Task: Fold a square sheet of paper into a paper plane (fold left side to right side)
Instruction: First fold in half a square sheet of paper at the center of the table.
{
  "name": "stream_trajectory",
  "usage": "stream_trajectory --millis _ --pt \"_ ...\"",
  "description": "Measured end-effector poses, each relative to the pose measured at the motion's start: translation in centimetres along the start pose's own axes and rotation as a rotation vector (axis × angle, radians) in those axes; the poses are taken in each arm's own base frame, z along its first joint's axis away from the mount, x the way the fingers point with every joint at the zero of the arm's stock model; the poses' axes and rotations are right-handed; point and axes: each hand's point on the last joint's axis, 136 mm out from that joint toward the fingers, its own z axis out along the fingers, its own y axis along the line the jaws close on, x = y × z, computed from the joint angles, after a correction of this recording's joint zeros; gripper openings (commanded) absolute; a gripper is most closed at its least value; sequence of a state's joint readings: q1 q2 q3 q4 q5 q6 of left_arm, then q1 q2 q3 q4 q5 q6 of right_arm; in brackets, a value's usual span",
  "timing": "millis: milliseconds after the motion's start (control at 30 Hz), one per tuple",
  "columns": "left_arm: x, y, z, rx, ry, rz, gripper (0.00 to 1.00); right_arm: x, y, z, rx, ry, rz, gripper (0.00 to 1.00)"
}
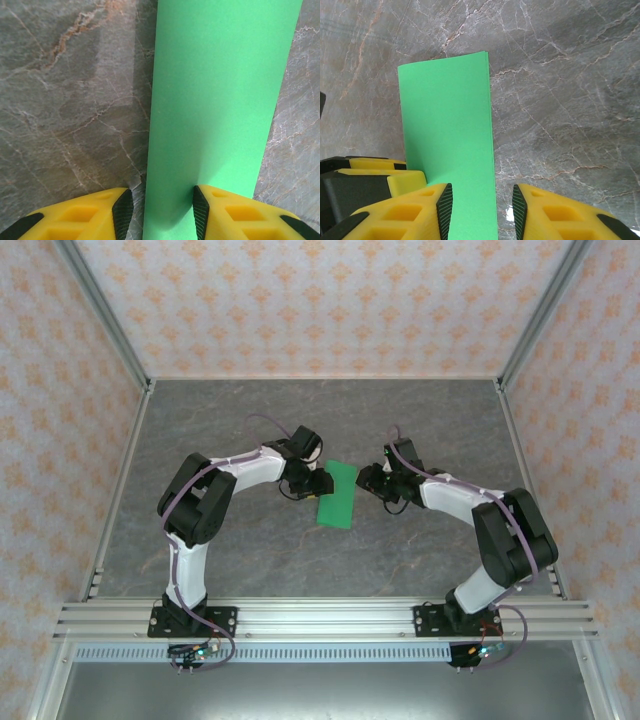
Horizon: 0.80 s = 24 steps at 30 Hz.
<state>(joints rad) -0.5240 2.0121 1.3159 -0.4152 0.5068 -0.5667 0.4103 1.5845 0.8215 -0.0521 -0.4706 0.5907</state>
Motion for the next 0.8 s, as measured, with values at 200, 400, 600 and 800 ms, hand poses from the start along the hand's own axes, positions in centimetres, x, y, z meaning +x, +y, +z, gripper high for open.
stream_trajectory --millis 200,400,600,800 --pt "0.0 -0.01 0.0 0.0 0.0 0.0 0.43 0.0 0.0 0.0 0.0 0.0 0.0 0.41" --pt "0.0 -0.01 0.0 0.0 0.0 0.0 0.43 0.0 0.0 0.0 0.0 0.0 0.0 0.41" --pt "0.0 -0.01 0.0 0.0 0.0 0.0 0.43 0.04 0.03 0.01 -0.001 0.001 0.0 0.4" --pt "0.0 -0.01 0.0 0.0 0.0 0.003 0.43 0.28 0.23 0.07 -0.003 0.006 -0.003 0.4"
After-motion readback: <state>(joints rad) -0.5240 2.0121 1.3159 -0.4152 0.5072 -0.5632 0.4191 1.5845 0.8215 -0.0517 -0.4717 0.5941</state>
